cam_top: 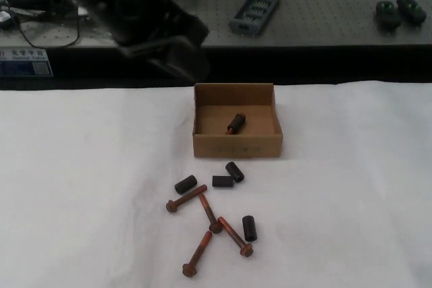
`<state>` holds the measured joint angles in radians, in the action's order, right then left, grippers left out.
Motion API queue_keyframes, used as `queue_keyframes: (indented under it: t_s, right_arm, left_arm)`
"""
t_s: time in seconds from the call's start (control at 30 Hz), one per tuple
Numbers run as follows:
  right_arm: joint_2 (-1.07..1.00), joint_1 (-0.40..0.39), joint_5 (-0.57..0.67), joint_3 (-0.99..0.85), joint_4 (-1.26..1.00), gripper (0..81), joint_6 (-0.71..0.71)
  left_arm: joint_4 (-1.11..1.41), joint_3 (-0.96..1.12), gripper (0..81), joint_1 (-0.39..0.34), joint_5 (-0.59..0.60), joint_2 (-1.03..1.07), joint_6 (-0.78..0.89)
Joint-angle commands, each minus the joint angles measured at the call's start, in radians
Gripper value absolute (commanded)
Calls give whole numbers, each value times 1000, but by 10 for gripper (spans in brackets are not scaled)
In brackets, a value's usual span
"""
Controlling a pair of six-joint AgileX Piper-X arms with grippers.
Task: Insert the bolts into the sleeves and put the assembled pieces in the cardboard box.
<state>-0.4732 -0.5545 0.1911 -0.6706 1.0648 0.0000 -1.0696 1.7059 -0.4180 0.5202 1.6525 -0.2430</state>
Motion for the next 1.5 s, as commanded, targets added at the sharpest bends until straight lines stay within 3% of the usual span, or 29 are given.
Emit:
queue_keyframes:
  t_s: [0.0,0.23,0.53,0.87,1.0,1.37,1.47]
  right_arm:
    - [14,8,-2,18,-4,17,8]
    - [26,8,26,88,-103,17,8]
    - [26,8,74,113,-160,17,23]
    - [19,5,72,113,-189,17,23]
    - [-60,5,74,113,-212,17,114]
    - [-648,5,150,-42,-299,5,225]
    - [-799,-17,163,-124,-315,103,232]
  left_arm:
    - [47,-247,239,0,-41,-212,12]
    - [256,-716,239,0,-67,-625,116]
    - [286,-1090,239,0,-60,-959,330]
    - [400,-1122,239,0,-59,-1037,380]
    - [487,-1122,239,0,-59,-1037,430]
    - [654,-1122,239,0,-59,-1037,423]
    - [654,-1122,239,0,-59,-1037,458]
